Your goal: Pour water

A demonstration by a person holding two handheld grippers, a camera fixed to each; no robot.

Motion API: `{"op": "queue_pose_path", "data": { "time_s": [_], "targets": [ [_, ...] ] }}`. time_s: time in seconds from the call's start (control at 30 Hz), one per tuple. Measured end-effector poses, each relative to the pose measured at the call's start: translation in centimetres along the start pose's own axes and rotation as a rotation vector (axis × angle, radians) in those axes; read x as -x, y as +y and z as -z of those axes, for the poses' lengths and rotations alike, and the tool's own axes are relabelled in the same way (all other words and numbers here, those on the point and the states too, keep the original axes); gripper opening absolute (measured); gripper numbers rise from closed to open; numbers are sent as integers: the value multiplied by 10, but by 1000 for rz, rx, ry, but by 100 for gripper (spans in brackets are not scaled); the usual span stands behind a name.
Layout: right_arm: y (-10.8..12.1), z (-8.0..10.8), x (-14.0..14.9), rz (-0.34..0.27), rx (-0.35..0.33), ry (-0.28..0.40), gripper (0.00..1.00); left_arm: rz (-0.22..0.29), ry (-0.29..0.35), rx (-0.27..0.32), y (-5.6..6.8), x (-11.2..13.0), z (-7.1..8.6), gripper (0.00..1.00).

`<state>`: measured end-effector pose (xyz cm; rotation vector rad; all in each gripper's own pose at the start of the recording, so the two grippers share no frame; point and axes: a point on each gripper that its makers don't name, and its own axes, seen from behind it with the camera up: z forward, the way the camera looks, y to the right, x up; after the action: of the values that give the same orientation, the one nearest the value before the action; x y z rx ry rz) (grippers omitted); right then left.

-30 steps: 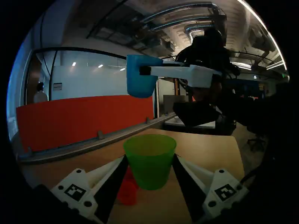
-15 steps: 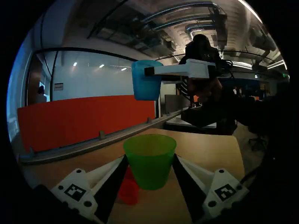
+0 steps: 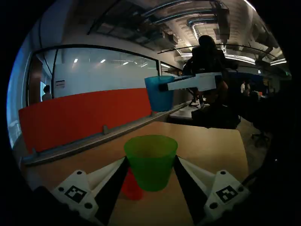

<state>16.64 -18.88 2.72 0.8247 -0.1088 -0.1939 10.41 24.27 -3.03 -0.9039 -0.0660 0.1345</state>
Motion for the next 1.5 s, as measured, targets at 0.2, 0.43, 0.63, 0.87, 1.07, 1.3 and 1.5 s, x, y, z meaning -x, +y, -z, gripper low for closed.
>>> {"op": "queue_pose_path", "data": {
  "time_s": [0.2,0.43,0.63,0.87,1.07,1.3,1.5],
  "targets": [
    [8,9,31,-12,9,-45,89,-5,-56,-22,-10,18,5,82],
    [13,17,71,-21,1,-112,88,-10,-128,-38,-21,39,7,82],
    [14,18,100,-23,-10,-167,89,-13,-198,-39,-27,60,5,82],
    [14,17,123,-28,-27,-208,89,-1,-283,-43,-35,91,5,82],
    [18,13,139,-34,-28,-240,89,2,-365,-40,-43,117,7,82],
    [19,10,153,-52,-35,-263,89,10,-454,-35,-50,146,6,82],
    [23,9,160,-61,-32,-276,89,20,-490,-30,-55,160,3,83]
  ]
}}
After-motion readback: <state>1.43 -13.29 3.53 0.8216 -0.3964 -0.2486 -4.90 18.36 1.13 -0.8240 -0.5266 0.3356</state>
